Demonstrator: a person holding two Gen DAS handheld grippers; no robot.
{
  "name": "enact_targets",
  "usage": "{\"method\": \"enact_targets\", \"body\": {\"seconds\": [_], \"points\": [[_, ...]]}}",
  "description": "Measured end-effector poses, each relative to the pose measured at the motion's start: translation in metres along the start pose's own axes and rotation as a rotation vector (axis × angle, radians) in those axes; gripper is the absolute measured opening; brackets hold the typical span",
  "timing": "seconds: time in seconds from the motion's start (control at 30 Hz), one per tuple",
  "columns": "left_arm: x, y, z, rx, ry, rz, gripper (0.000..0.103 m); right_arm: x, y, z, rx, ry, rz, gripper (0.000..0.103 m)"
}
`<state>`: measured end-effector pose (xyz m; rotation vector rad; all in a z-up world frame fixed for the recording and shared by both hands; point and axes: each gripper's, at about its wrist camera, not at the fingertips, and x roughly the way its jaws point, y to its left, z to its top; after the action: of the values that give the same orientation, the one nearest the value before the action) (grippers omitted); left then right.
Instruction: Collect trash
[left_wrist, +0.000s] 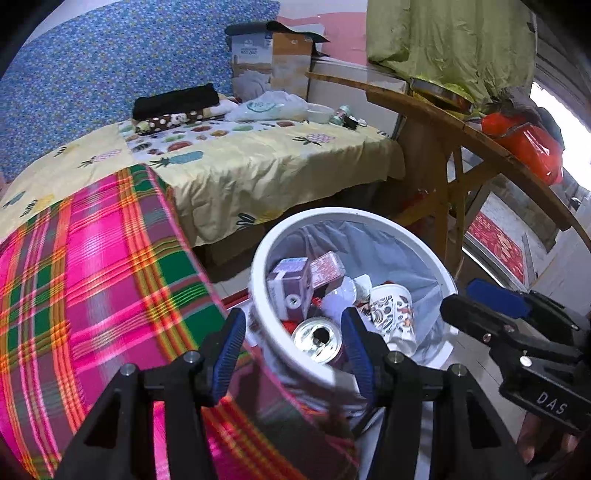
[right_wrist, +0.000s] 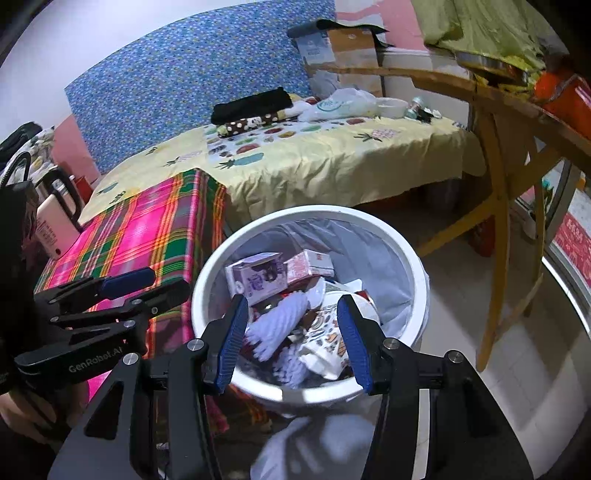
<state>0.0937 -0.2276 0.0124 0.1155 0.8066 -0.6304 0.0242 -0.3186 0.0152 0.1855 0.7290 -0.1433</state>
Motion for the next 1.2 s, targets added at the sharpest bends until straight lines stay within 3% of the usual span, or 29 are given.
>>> {"method": "enact_targets", "body": {"seconds": [0.37,0.77,1.2], "points": [[-0.05,0.025,-0.044,-0.054,-0.044,0.07,0.056,-0.029,0.03,-0.017,-0.075,-0.048,0.043,0.052],[-0.086,0.037,-0.09,-0.114,-0.059,0.144,0.056,-0.044,0.048,-0.039,-0.127,-0.033,0.073,0.052],[-0.092,0.036,-0.096,-0.124,-0.066,0.171,0.056,-0.045,0.054,-0.046,-0.134,-0.03,0.072,0.052]]}}
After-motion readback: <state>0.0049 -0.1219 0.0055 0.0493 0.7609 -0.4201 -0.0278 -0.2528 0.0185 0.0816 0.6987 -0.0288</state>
